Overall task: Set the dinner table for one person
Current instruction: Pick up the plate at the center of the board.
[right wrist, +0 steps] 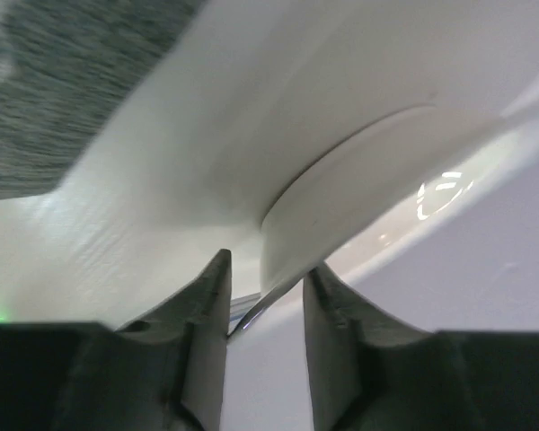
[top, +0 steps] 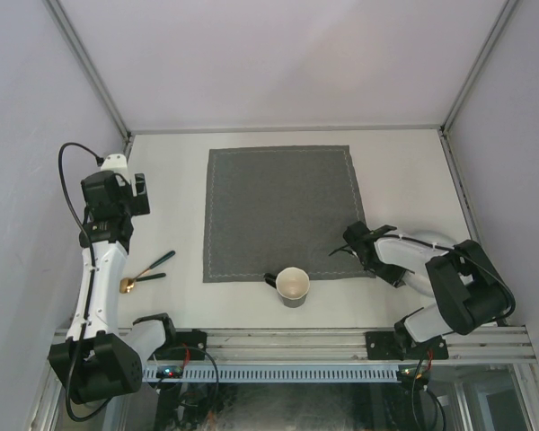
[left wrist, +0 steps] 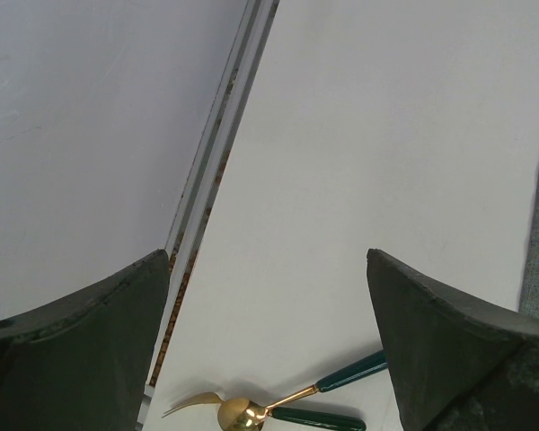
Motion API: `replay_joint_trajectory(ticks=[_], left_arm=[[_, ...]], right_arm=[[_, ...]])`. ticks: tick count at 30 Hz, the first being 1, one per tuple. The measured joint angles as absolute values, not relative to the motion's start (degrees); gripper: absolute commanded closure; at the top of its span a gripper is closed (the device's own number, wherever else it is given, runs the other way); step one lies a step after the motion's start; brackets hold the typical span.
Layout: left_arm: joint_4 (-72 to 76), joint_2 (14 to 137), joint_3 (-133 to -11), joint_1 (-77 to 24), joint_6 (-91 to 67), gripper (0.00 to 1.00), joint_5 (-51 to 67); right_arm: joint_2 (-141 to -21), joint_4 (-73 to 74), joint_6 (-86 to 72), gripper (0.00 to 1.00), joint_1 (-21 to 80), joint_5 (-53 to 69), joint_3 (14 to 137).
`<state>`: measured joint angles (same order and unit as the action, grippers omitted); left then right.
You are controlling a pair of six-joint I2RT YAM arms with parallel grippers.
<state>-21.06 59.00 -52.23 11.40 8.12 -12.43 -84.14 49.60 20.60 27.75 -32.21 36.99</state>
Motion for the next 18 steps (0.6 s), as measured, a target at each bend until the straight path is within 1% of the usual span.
replay_joint_trajectory(ticks=[1, 2, 5, 7, 18], left_arm=[[-21.1, 59.0, -52.2, 11.4, 8.1, 0.06, -12.4], [-21.1, 59.0, -52.2, 11.4, 8.1, 0.06, -12.4], [-21.1, 59.0, -52.2, 11.4, 8.1, 0.06, -12.4], [-21.1, 59.0, -52.2, 11.4, 8.1, 0.06, -12.4], [-21.1, 59.0, -52.2, 11.4, 8.1, 0.06, -12.4]], right_arm=[[-84.1, 49.5, 20.2, 0.98, 27.7, -32.9, 37.0], [-84.1, 49.6, 19.7, 1.00, 27.7, -34.8, 37.0], [-83.9, 48.8, 20.2, 1.00, 27.3, -43.1, 37.4], [-83.9, 47.7, 20.4, 1.00, 27.1, -45.2, 37.6], [-85.1, 45.5, 20.7, 1.00, 26.5, -45.5, 38.1]])
